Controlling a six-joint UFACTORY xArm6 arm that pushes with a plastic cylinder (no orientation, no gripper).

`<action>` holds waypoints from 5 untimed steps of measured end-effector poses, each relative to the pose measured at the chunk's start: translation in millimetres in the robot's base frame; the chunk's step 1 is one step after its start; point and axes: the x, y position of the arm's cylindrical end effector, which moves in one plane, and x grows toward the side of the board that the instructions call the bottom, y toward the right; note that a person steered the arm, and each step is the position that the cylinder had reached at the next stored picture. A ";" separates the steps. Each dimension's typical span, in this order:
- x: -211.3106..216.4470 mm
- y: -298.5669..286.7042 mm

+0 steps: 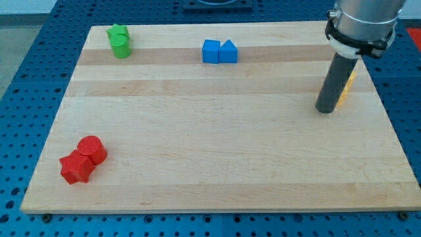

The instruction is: Move your arm to the blue triangle

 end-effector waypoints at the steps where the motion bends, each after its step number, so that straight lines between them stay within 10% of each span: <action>1: -6.5 0.4; 5: -6.6 -102.9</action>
